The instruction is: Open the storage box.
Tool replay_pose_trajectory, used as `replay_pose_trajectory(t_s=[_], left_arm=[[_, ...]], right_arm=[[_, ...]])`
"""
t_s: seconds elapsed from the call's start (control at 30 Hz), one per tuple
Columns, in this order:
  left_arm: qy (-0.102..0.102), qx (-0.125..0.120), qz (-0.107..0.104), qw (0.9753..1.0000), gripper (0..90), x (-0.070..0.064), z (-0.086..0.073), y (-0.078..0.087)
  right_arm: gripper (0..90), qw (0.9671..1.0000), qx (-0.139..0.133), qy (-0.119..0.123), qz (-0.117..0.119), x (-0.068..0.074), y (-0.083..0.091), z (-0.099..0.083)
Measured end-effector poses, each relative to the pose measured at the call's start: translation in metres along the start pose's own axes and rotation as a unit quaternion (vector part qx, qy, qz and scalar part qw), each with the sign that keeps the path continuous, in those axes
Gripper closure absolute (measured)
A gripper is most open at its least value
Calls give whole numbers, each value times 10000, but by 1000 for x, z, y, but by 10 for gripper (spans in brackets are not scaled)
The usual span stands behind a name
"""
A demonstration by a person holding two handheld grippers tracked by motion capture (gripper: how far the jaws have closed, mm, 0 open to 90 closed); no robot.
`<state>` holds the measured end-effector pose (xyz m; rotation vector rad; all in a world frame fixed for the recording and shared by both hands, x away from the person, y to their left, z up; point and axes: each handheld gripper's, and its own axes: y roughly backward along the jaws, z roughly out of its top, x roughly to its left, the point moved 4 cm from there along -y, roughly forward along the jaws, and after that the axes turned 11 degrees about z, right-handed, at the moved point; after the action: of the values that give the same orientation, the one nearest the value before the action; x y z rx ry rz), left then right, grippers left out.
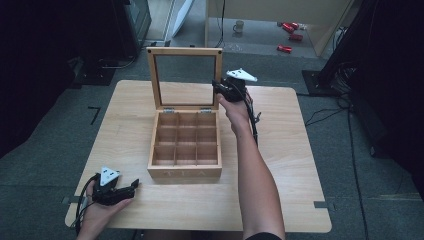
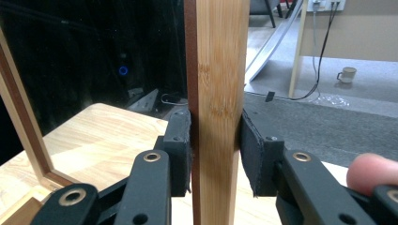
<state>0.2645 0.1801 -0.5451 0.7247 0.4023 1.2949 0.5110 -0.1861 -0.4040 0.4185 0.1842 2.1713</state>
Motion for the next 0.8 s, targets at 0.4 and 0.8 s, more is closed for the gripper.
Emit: replay_pose_trajectory(t_s=[0.4, 0.8], left_arm=[[-119, 49, 11, 9999, 152, -2, 0, -1], [-145, 59, 20, 9999, 143, -2, 0, -1]], right_arm=[[649, 9992, -117, -382, -94, -1, -4, -1], [370, 9986, 327, -402, -44, 7, 9, -17]])
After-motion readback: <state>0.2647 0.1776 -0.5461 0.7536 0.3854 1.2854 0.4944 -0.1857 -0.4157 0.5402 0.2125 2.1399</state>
